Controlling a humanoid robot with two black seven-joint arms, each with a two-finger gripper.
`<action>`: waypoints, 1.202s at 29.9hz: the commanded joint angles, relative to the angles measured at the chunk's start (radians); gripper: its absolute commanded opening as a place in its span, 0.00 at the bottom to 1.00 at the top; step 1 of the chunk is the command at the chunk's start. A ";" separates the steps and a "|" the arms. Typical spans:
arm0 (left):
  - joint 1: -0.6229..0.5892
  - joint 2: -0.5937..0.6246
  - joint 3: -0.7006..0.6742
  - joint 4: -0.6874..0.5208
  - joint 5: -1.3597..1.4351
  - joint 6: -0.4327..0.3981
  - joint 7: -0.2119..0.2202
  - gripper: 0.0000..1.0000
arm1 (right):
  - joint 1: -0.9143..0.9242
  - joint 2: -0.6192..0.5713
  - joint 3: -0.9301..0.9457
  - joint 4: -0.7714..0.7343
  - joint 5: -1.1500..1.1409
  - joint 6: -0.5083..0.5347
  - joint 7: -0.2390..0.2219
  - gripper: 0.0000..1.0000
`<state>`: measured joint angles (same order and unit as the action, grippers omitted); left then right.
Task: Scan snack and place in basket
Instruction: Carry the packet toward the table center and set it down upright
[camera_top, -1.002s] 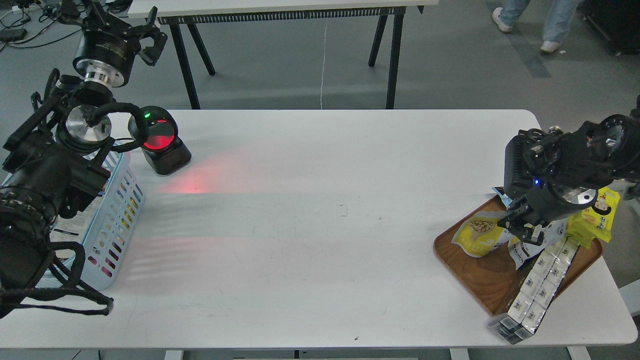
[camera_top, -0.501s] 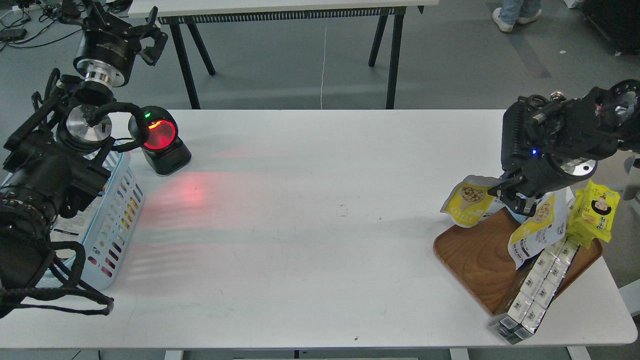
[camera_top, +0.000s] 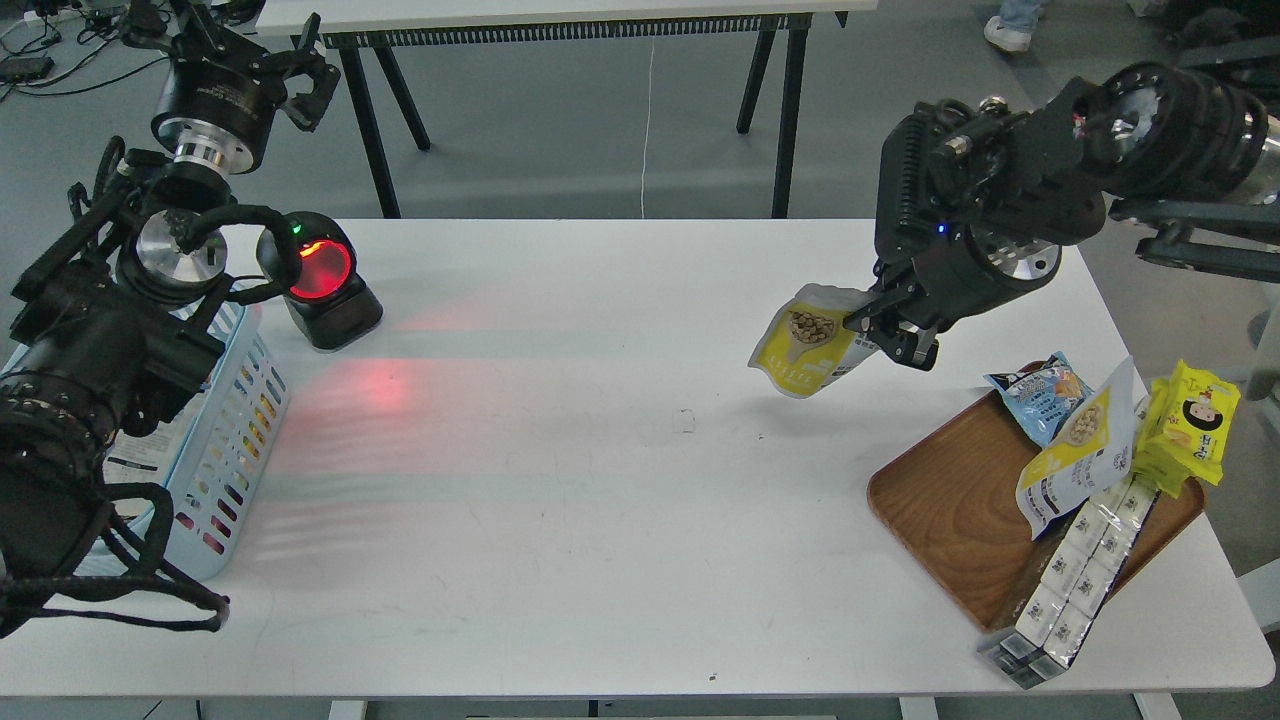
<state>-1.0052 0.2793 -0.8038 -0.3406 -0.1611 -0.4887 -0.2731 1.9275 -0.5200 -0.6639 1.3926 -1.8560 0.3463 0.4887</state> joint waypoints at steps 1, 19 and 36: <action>0.000 0.000 0.000 0.000 0.000 0.000 0.000 1.00 | -0.016 0.072 0.015 -0.058 0.012 -0.001 0.000 0.00; -0.006 0.001 -0.002 0.000 0.000 0.000 -0.002 1.00 | -0.157 0.374 0.152 -0.290 0.084 -0.001 0.000 0.01; -0.009 0.004 0.000 0.000 0.000 0.000 0.002 1.00 | -0.242 0.520 0.162 -0.411 0.083 -0.001 0.000 0.05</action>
<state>-1.0106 0.2832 -0.8040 -0.3405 -0.1611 -0.4887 -0.2748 1.6967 -0.0033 -0.5013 0.9877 -1.7718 0.3455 0.4887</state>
